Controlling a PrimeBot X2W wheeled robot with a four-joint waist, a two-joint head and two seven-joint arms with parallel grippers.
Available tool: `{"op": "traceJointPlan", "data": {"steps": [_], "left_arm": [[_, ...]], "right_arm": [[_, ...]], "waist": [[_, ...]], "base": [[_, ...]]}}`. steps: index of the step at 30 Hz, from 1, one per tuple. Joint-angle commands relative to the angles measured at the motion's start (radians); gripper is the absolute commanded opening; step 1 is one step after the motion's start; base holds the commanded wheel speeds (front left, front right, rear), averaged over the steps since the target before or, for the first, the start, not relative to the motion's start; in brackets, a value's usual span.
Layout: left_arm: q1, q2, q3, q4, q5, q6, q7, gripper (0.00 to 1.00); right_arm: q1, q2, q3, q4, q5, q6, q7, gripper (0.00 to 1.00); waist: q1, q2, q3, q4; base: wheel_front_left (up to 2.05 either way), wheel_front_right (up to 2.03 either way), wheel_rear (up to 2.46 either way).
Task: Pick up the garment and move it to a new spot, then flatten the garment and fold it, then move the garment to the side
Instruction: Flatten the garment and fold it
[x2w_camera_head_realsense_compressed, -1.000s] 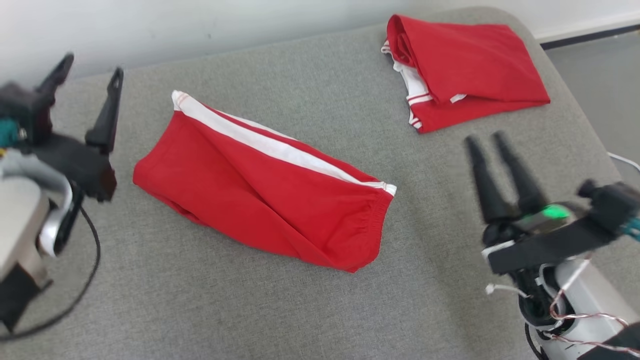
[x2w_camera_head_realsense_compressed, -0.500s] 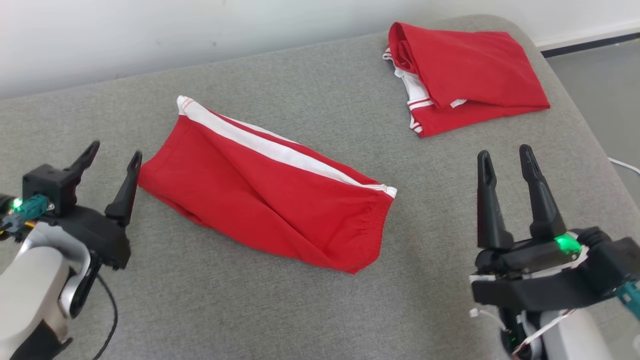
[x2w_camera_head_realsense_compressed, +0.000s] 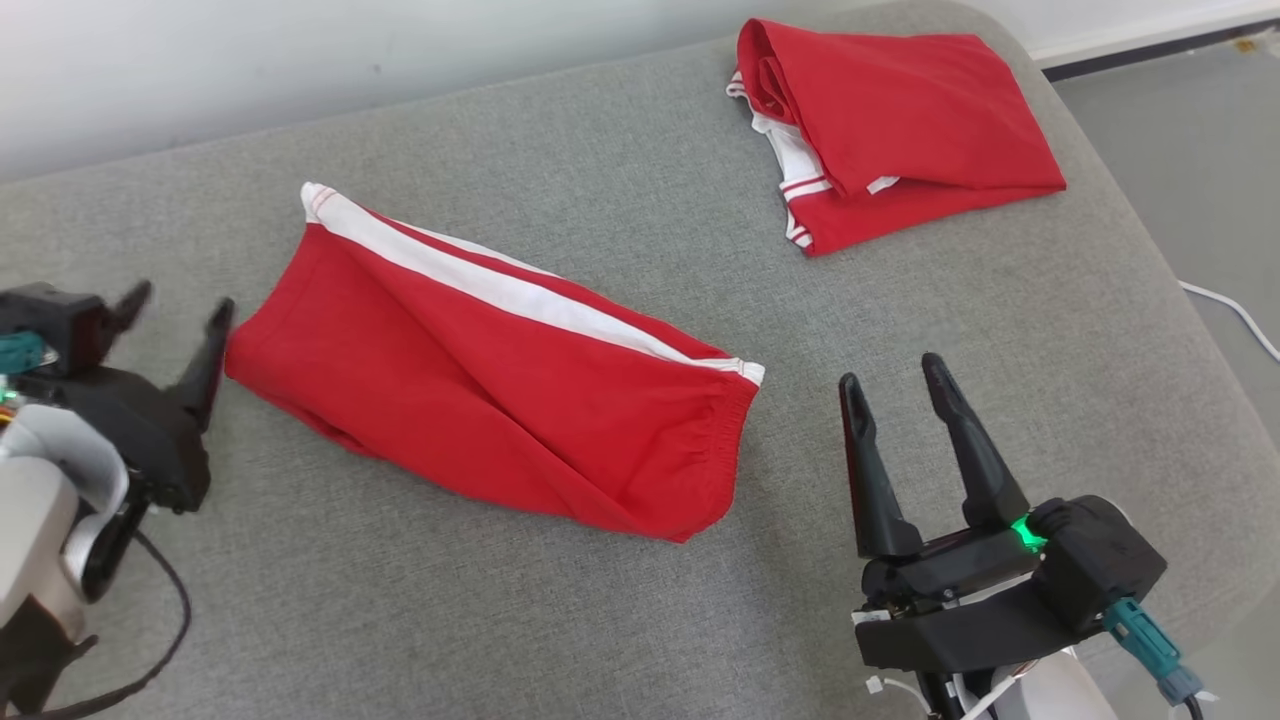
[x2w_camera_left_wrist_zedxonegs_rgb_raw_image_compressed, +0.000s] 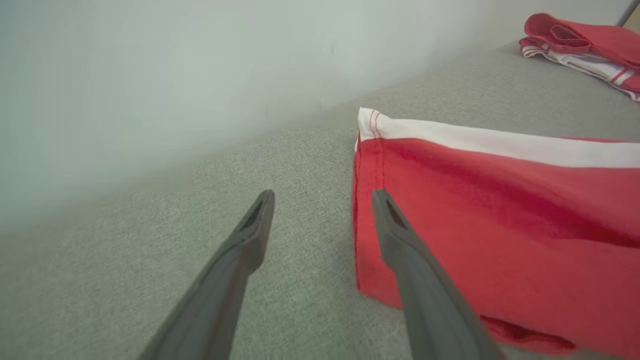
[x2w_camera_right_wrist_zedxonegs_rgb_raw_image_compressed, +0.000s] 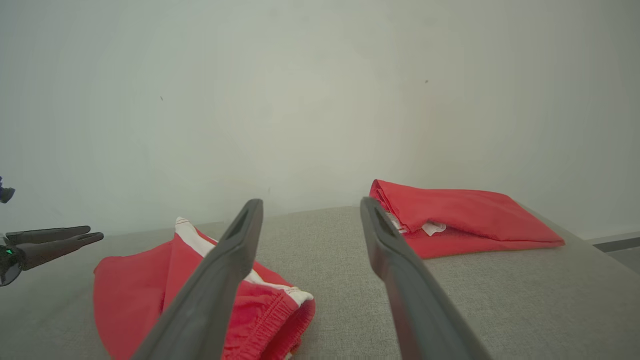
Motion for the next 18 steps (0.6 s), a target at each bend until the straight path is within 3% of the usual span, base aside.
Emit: {"op": "traceJointPlan", "data": {"steps": [1,11,18], "left_arm": [[-0.010,0.006,-0.022,-0.020,-0.033,-0.001,0.029,1.00],[-0.052,0.085,-0.160,-0.084,-0.145,0.000,0.187,1.00],[-0.067,0.081,-0.225,-0.060,-0.209,-0.001,0.287,1.00]], "right_arm": [[0.000,0.004,0.010,0.007,0.003,-0.003,0.000,1.00],[-0.010,0.005,0.038,0.030,0.031,-0.003,0.000,1.00],[-0.014,0.005,0.050,0.056,0.036,-0.003,-0.001,1.00]], "waist": [[0.0000,0.0000,0.008,-0.007],[0.0000,0.0000,0.031,-0.036],[0.0000,0.0000,0.038,-0.048]], "base": [[0.00,0.00,0.00],[0.00,0.00,0.00],[0.00,0.00,0.00]]}}
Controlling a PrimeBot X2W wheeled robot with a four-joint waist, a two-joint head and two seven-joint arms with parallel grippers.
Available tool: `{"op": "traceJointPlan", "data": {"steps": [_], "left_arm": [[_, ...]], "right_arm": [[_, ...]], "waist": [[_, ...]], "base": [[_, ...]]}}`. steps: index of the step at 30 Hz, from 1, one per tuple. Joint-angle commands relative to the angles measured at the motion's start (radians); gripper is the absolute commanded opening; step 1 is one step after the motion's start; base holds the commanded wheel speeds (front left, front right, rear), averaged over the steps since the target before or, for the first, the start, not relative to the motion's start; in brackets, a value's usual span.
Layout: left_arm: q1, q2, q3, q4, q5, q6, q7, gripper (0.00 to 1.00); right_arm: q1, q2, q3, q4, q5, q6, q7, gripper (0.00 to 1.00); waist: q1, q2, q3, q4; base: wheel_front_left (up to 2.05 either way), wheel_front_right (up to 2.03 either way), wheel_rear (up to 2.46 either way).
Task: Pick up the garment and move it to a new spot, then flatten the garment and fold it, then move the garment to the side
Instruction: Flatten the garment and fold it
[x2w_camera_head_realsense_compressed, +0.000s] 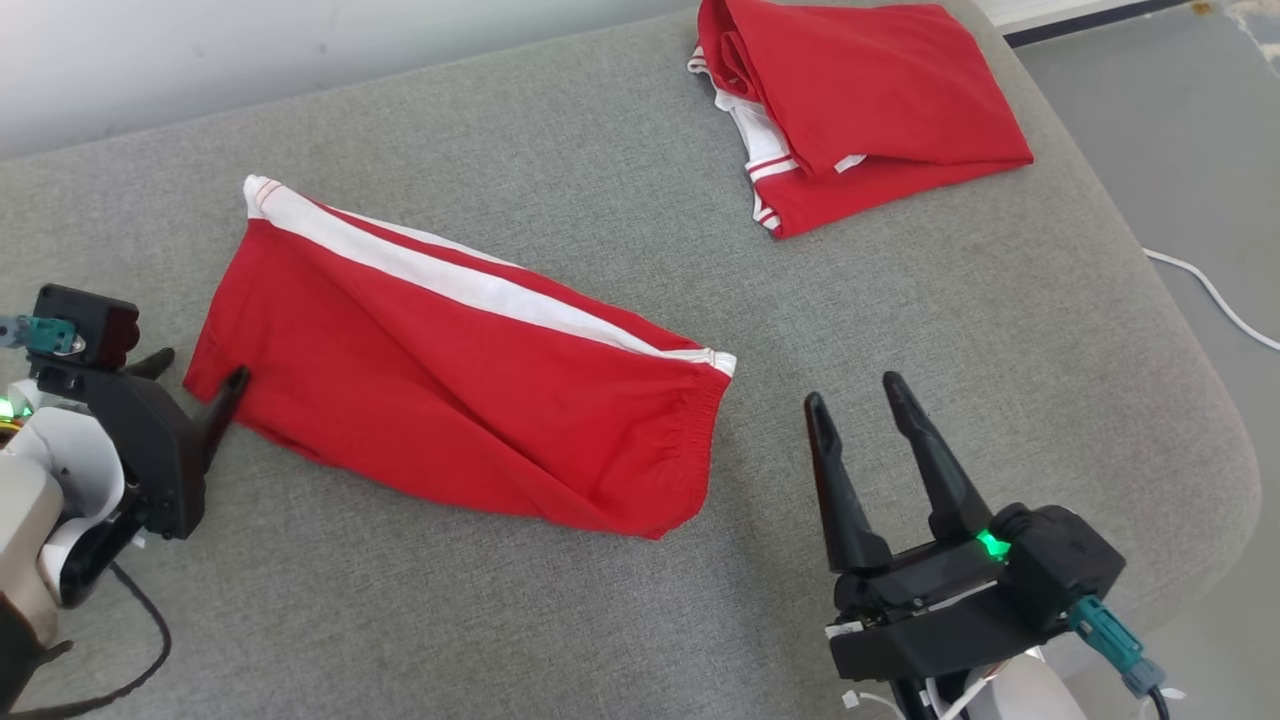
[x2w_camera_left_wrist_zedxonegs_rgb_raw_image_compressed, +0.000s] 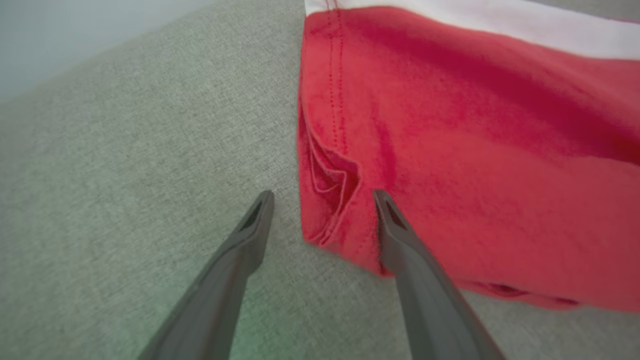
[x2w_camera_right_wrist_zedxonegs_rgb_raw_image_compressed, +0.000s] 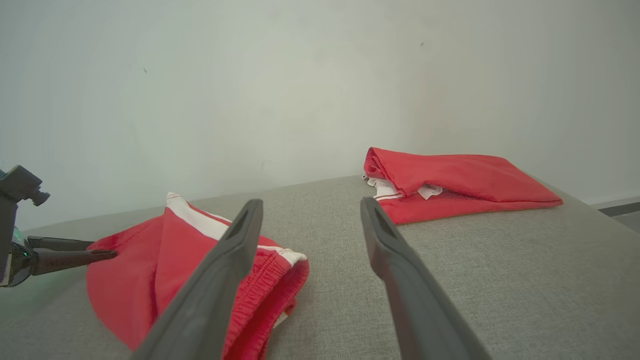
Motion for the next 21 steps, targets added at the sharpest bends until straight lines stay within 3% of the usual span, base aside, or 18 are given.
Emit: {"op": "traceJointPlan", "data": {"steps": [1,4,5,6,7,14,21], "left_arm": [[-0.004,-0.004,-0.008,0.002,-0.015,0.002,0.011,1.00],[-0.011,-0.011,-0.018,0.005,-0.052,0.002,0.038,0.97],[-0.014,-0.012,-0.022,0.003,-0.061,0.002,0.043,0.45],[-0.016,-0.010,-0.026,0.003,-0.069,0.002,0.044,0.28],[-0.017,-0.008,-0.030,0.004,-0.072,0.002,0.046,0.00],[-0.026,-0.007,-0.064,-0.028,-0.075,0.002,-0.004,0.00],[0.001,-0.013,-0.099,-0.097,-0.064,0.002,-0.107,0.00]], "right_arm": [[-0.006,0.003,0.005,0.002,0.003,-0.003,0.000,1.00],[-0.005,0.003,0.014,0.016,-0.001,-0.003,0.000,1.00],[-0.005,0.003,0.016,0.020,0.000,-0.003,0.000,1.00],[-0.004,0.003,0.020,0.027,0.003,-0.003,0.000,1.00],[-0.004,0.003,0.023,0.034,0.002,-0.003,0.000,1.00],[0.000,0.003,0.023,0.062,-0.007,-0.003,0.000,1.00],[0.012,0.003,0.001,0.086,-0.030,-0.003,0.000,1.00]], "waist": [[-0.0001,0.0000,0.001,-0.002],[-0.0001,0.0000,0.003,-0.004],[-0.0001,0.0000,0.004,-0.004],[-0.0001,0.0000,0.004,-0.004],[-0.0001,0.0000,0.004,-0.003],[-0.0001,0.0000,-0.013,0.024],[-0.0001,0.0000,-0.059,0.099]], "base": [[0.00,0.00,0.00],[0.00,0.00,0.00],[0.00,0.00,0.00],[0.00,0.00,0.00],[0.00,0.00,0.00],[0.00,0.00,0.00],[0.00,0.00,0.00]]}}
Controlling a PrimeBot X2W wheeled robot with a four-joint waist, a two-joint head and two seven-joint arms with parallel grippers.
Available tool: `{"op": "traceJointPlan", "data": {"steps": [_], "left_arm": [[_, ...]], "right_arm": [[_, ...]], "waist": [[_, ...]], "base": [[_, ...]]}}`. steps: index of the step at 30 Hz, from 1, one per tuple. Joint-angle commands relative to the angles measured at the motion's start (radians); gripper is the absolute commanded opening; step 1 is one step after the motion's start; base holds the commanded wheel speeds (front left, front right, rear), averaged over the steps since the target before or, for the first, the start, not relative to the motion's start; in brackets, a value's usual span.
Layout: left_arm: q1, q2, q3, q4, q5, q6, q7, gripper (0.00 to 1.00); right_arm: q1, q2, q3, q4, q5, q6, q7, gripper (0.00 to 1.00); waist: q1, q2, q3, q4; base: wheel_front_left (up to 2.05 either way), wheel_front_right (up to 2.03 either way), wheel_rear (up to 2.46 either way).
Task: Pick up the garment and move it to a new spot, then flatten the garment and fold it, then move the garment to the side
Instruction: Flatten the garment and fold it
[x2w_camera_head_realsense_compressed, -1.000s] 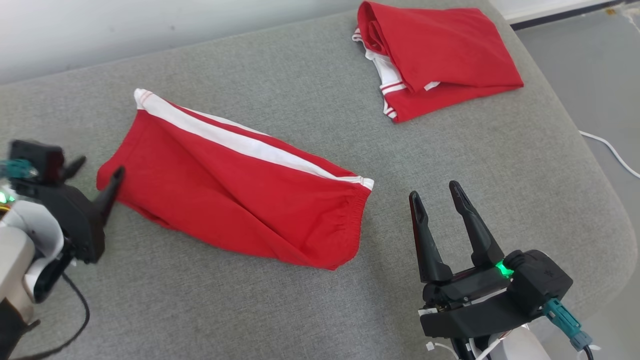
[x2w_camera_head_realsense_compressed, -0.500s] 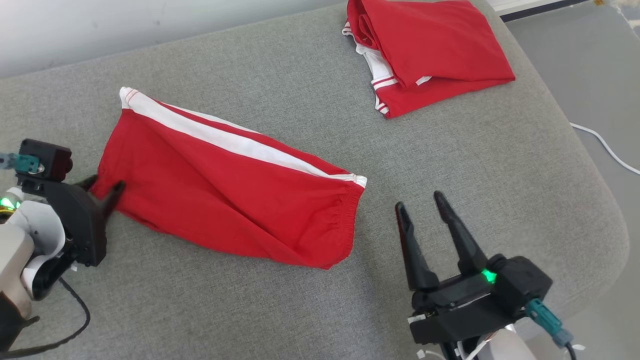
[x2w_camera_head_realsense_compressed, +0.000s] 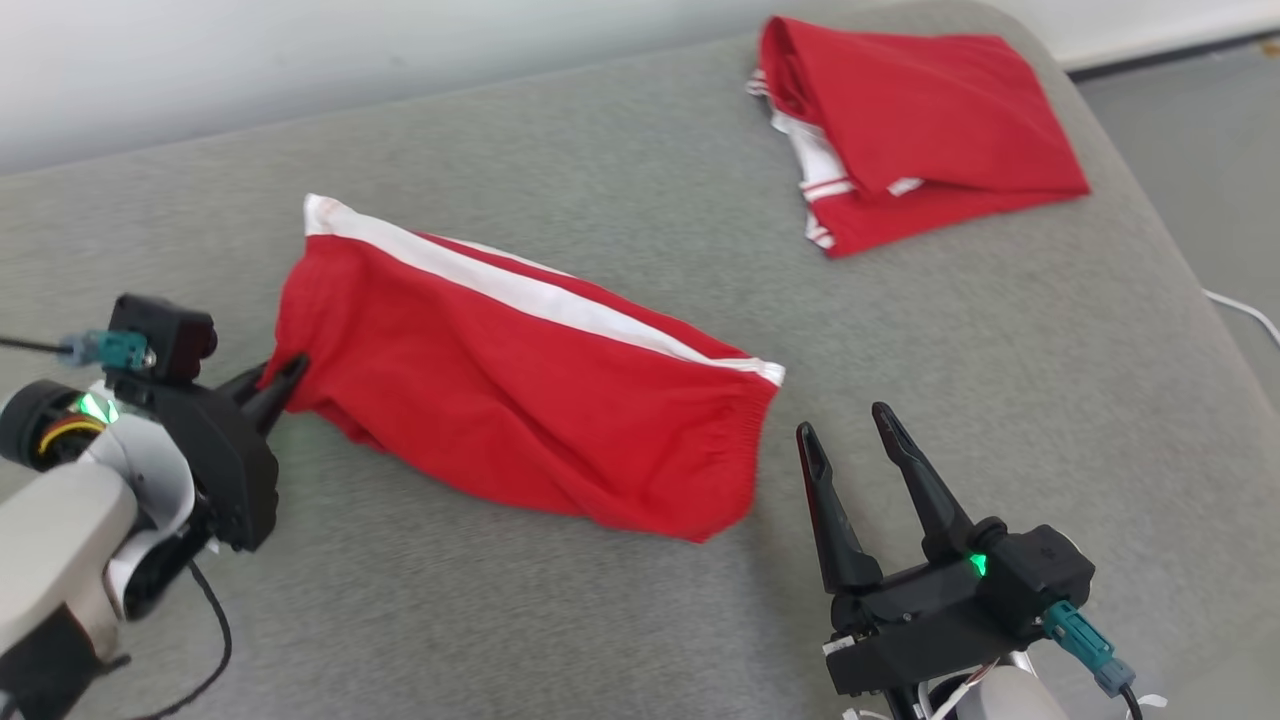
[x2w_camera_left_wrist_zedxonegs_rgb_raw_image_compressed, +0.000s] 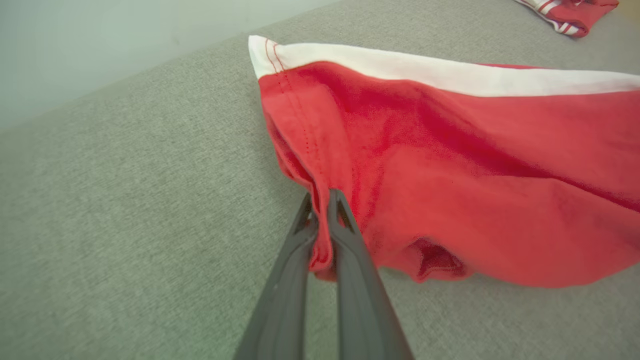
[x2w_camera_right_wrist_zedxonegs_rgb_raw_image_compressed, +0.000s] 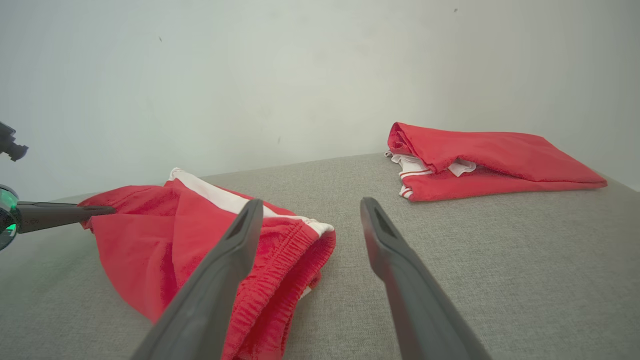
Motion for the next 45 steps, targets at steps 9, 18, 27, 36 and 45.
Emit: {"op": "traceJointPlan", "data": {"steps": [9,18,27,36,45], "left_arm": [[0.107,-0.004,-0.002,-0.080,0.008,0.033,-0.124,0.00],[0.291,0.004,-0.002,-0.252,-0.015,0.137,-0.239,0.00],[0.377,-0.019,-0.012,-0.283,-0.014,0.178,-0.270,0.00],[0.469,-0.086,0.217,-0.286,0.156,0.309,-0.296,1.00],[0.732,-0.225,0.606,-0.453,0.506,0.363,-0.295,1.00]], "right_arm": [[0.041,0.001,-0.040,0.031,-0.023,-0.003,0.000,1.00],[0.095,-0.002,-0.091,0.051,-0.017,-0.003,0.000,1.00],[0.127,-0.012,-0.117,0.075,-0.020,-0.003,0.000,1.00],[0.116,-0.014,-0.128,0.096,-0.025,-0.003,0.000,1.00],[0.131,-0.013,-0.142,0.091,-0.036,-0.003,0.000,1.00]], "waist": [[0.0000,-0.0001,-0.077,0.135],[0.0000,-0.0001,-0.126,0.217],[0.0000,-0.0001,-0.143,0.253],[0.0000,-0.0001,-0.159,0.243],[0.0000,-0.0001,-0.170,0.249]], "base": [[0.00,0.00,0.00],[0.00,0.00,0.00],[0.00,0.00,0.00],[0.00,0.00,0.00],[0.00,0.00,0.00]]}}
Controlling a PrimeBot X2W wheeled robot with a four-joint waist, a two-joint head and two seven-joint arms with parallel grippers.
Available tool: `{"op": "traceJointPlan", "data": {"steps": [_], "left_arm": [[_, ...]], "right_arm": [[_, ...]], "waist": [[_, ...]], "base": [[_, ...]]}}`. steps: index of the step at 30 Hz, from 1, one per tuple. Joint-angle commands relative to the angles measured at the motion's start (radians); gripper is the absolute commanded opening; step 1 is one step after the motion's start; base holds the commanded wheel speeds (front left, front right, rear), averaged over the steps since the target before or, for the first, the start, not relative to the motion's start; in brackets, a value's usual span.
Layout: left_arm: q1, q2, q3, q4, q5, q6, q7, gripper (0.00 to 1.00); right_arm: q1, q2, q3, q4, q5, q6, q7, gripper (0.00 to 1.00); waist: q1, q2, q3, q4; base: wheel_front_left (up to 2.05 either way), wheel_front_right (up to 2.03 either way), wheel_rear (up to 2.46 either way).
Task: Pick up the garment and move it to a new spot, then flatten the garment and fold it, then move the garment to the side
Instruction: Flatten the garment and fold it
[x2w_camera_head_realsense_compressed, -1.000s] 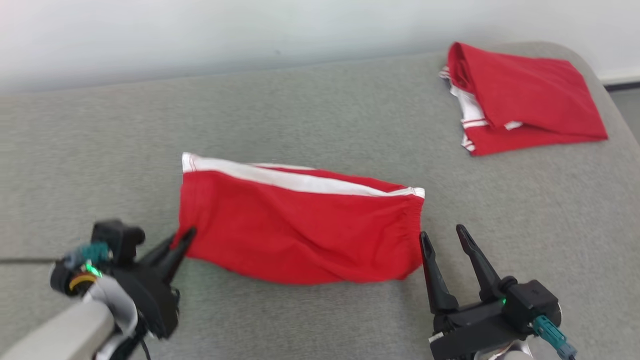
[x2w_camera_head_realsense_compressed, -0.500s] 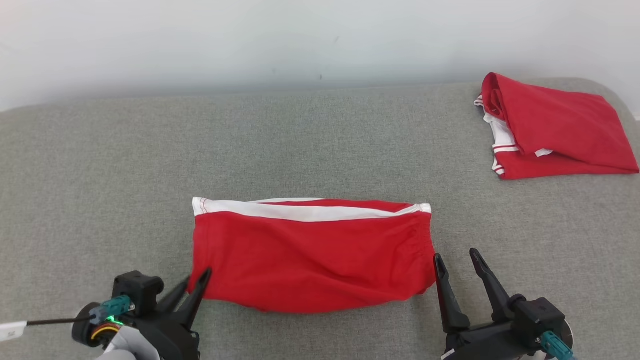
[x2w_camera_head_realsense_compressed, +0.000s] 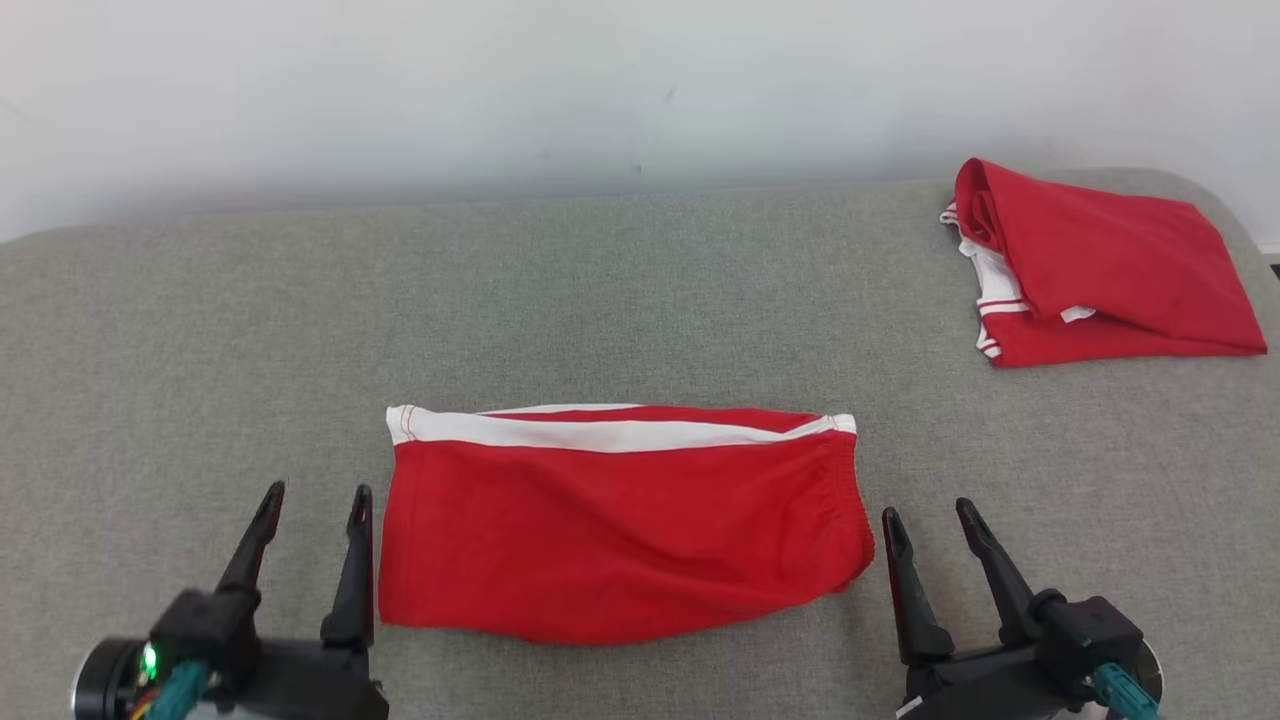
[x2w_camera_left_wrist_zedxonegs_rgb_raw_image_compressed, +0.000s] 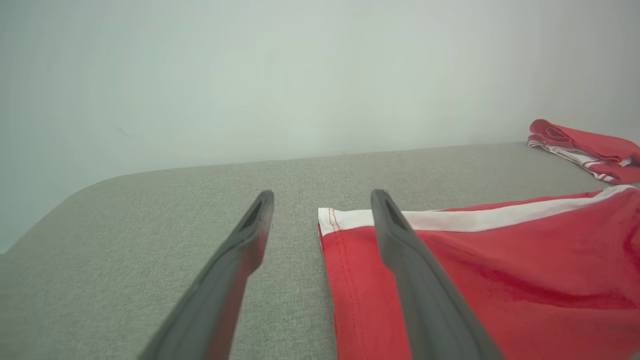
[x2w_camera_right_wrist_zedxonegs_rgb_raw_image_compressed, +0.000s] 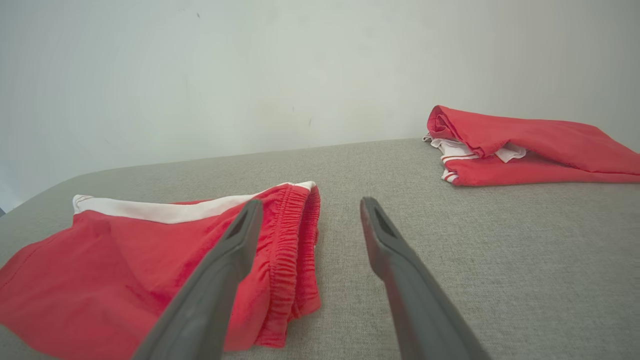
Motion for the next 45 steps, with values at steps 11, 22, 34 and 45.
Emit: {"op": "traceJointPlan", "data": {"steps": [11,22,34,45], "left_arm": [[0.241,-0.226,0.349,-0.076,0.253,-0.082,-0.002,1.00],[0.311,-0.350,0.479,-0.018,0.416,-0.224,-0.002,1.00],[0.296,-0.408,0.547,0.017,0.480,-0.285,-0.002,1.00],[0.261,-0.431,0.537,0.040,0.517,-0.322,-0.002,1.00]], "right_arm": [[0.035,0.005,-0.009,0.012,-0.002,-0.003,0.000,1.00],[0.038,0.008,-0.035,0.054,-0.015,-0.003,0.000,1.00],[-0.065,-0.003,-0.023,0.177,-0.038,-0.003,0.000,1.00],[-0.301,-0.024,-0.010,0.504,-0.045,-0.003,0.040,1.00]], "waist": [[0.0000,0.0000,-0.042,0.013],[0.0000,0.0000,-0.067,0.033],[0.0000,0.0000,-0.066,0.047],[0.0000,0.0000,-0.037,0.106]], "base": [[0.00,0.00,0.00],[0.00,0.00,0.00],[0.00,0.00,0.00],[0.00,0.00,0.00]]}}
